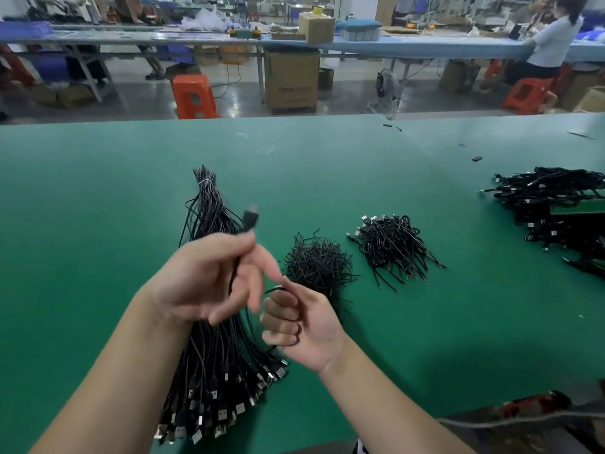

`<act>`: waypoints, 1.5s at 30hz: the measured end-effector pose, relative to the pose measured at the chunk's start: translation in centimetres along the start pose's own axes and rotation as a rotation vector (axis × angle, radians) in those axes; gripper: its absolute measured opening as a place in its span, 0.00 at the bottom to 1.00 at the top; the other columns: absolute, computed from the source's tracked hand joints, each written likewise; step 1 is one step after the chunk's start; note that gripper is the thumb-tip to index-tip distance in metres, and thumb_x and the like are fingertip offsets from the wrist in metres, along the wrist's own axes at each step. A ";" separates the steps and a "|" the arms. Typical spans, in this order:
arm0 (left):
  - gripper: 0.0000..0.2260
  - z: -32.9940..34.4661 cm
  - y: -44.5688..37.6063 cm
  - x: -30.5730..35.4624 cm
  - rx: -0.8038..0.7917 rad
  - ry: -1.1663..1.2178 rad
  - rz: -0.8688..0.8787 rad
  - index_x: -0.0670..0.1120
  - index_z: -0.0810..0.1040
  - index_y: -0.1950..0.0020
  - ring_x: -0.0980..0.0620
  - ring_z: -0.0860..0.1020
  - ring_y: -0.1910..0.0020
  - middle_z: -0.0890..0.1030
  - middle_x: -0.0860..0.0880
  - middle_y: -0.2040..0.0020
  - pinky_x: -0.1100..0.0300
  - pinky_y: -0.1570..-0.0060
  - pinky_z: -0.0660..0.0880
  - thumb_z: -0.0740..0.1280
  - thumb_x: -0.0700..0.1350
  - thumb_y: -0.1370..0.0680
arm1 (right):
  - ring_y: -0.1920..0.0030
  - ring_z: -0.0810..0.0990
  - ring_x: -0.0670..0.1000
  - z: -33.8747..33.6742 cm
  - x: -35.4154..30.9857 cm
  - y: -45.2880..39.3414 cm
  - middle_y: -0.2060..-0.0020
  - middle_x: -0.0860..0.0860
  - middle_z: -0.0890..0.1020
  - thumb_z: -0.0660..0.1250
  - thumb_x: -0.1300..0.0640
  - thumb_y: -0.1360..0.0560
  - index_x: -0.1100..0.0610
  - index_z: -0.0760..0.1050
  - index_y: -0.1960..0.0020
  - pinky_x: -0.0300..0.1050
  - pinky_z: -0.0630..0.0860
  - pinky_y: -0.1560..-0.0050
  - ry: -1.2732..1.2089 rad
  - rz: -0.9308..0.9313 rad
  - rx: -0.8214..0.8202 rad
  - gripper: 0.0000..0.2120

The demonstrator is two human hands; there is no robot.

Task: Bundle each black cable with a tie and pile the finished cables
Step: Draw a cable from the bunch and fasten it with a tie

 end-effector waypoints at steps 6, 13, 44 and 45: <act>0.22 -3.9 2.6 -6.7 0.171 -0.724 -0.687 0.37 0.80 0.46 0.44 0.84 0.69 0.85 0.37 0.57 0.59 0.73 0.78 0.56 0.53 0.16 | 0.77 0.60 0.43 -1.9 -1.8 0.3 0.74 0.43 0.65 0.65 0.48 0.22 0.51 0.73 0.65 0.35 0.61 0.78 0.217 -0.025 0.146 0.14; 0.16 -7.3 1.7 -4.6 0.596 -0.760 -0.338 0.45 0.83 0.47 0.48 0.86 0.52 0.87 0.46 0.53 0.55 0.50 0.82 0.57 0.50 0.15 | 0.78 0.58 0.44 -0.4 -2.1 0.2 0.73 0.46 0.62 0.59 0.49 0.17 0.53 0.72 0.63 0.37 0.57 0.79 0.332 -0.107 0.159 0.16; 0.19 -8.3 -0.3 -3.7 0.799 0.066 0.201 0.37 0.76 0.38 0.44 0.84 0.45 0.84 0.39 0.43 0.57 0.50 0.82 0.51 0.47 0.13 | 0.76 0.56 0.44 -0.9 0.8 -0.6 0.74 0.45 0.60 0.57 0.50 0.17 0.52 0.66 0.66 0.37 0.55 0.77 0.111 -0.064 0.151 0.19; 0.20 -8.3 -0.4 -3.6 0.772 0.242 0.236 0.37 0.78 0.41 0.45 0.85 0.47 0.85 0.40 0.46 0.57 0.53 0.83 0.52 0.48 0.14 | 0.76 0.56 0.44 -1.1 0.8 -0.5 0.74 0.46 0.59 0.57 0.50 0.17 0.52 0.66 0.66 0.37 0.54 0.77 0.086 -0.072 0.154 0.19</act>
Point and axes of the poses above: each hand's wrist, its own y-axis away from the middle knuckle, its own z-axis out of the palm, x = y × z, the point moved 9 cm from there along -y, towards the middle knuckle
